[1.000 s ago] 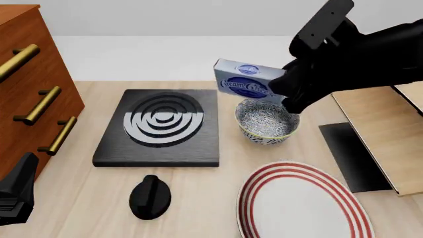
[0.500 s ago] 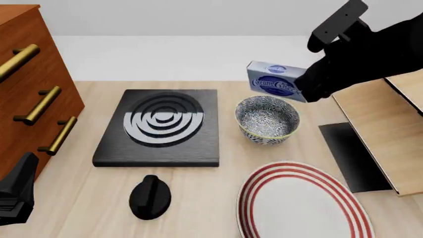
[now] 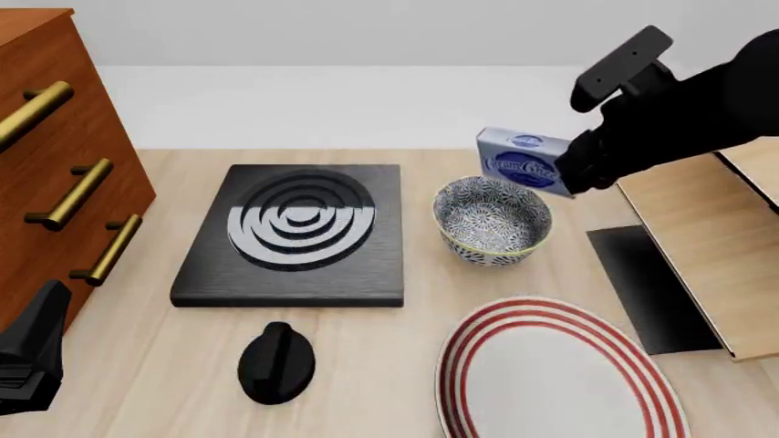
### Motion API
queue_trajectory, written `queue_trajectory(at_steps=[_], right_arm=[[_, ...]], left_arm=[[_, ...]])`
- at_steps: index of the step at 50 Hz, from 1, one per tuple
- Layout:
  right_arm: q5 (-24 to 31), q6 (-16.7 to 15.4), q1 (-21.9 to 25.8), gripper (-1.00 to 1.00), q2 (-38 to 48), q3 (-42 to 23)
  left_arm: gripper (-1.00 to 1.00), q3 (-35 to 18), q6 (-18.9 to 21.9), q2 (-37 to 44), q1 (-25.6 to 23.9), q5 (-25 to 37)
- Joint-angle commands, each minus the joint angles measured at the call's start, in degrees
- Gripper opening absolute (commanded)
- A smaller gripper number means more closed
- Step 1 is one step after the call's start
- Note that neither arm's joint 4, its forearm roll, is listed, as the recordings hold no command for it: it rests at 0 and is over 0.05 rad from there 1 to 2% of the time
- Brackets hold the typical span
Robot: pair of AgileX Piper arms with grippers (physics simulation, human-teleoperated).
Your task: Pick up the cream cheese and put it in the bowl.
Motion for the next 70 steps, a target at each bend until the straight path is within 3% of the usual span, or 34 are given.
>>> queue_trajectory(at_steps=[1,70], right_arm=[[-2.65,1.09,-0.41,-1.0,1.96,0.99],[-13.33,4.07,1.1,-1.0,9.95,6.84]], left_arm=[[1.0,0.0,0.0,0.0,0.0,0.0],[1.0,0.0,0.0,0.0,0.0,0.0]])
